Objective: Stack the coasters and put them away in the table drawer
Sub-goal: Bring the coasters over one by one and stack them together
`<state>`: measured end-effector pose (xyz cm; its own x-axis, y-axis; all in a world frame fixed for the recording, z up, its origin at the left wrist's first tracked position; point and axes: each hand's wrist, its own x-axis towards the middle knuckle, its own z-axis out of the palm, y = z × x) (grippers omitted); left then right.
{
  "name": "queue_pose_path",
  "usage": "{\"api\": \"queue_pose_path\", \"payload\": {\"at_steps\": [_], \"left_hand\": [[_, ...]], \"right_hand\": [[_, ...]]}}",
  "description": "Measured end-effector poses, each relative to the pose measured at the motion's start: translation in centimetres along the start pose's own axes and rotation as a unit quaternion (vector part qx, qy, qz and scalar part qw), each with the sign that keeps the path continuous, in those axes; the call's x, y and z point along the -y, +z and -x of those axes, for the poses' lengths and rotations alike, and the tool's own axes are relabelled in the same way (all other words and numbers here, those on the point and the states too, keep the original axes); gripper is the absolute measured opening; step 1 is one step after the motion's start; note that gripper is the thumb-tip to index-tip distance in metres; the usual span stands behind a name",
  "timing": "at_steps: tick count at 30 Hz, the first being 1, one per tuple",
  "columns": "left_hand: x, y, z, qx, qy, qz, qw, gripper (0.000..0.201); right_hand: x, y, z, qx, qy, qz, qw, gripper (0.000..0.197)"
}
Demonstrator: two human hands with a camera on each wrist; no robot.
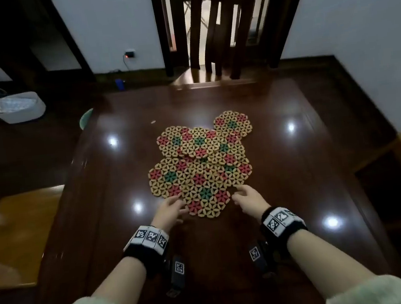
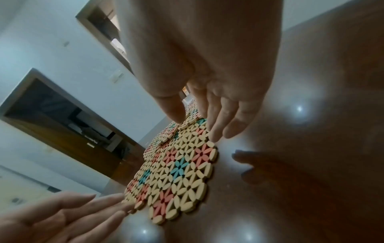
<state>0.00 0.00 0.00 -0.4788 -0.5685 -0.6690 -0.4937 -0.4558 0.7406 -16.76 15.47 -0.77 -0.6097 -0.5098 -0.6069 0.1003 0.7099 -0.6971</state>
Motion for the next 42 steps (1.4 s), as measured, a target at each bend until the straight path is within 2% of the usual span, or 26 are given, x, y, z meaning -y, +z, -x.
{"api": "queue_pose_path", "payload": {"at_steps": [3,8,11,14,19,24,28,33,37,42], "left_hand": [[-0.3,0.9,-1.5,-0.001,-0.015,-0.033,0.999,0.05],[0.3,1.3,-2.3,0.003,-0.052,-0.046,0.998,0.048],[0.6,1.3,-2.2,0.0,-0.081,-0.065,0.995,0.053],[0.6,1.7,-2.0,0.0,-0.077,-0.078,0.994,0.061],[0.7,2.8,-1.5,0.02,-0.083,-0.091,0.992,0.049],[1.3,2.7,0.1,0.019,-0.087,-0.165,0.982,0.026],[2.6,2.2,2.0,0.034,-0.116,-0.194,0.973,0.029],[4.3,0.9,5.1,0.012,-0.129,-0.161,0.979,0.027],[5.8,0.1,7.5,0.023,-0.146,-0.15,0.978,0.032],[9.0,-0.7,10.4,0.07,-0.121,-0.263,0.955,0.045]], "right_hand": [[1.0,0.5,-0.9,0.008,0.024,-0.028,0.999,0.06],[1.5,1.7,-1.1,0.034,0.066,-0.028,0.997,0.058],[1.0,2.5,-1.2,-0.003,0.079,-0.029,0.996,0.067],[0.5,2.2,-1.0,-0.045,0.089,-0.014,0.995,0.067],[-0.4,1.6,-0.9,-0.026,0.103,-0.029,0.994,0.06],[-0.9,1.0,0.8,-0.01,0.116,-0.045,0.992,0.054],[-1.1,1.2,2.9,0.03,0.089,-0.062,0.994,0.057],[-2.1,1.3,6.1,0.017,0.056,-0.083,0.995,0.056],[-2.8,1.1,9.0,0.054,0.03,-0.068,0.996,0.056],[-5.2,2.0,11.4,0.07,0.007,-0.032,0.997,0.058]]}}
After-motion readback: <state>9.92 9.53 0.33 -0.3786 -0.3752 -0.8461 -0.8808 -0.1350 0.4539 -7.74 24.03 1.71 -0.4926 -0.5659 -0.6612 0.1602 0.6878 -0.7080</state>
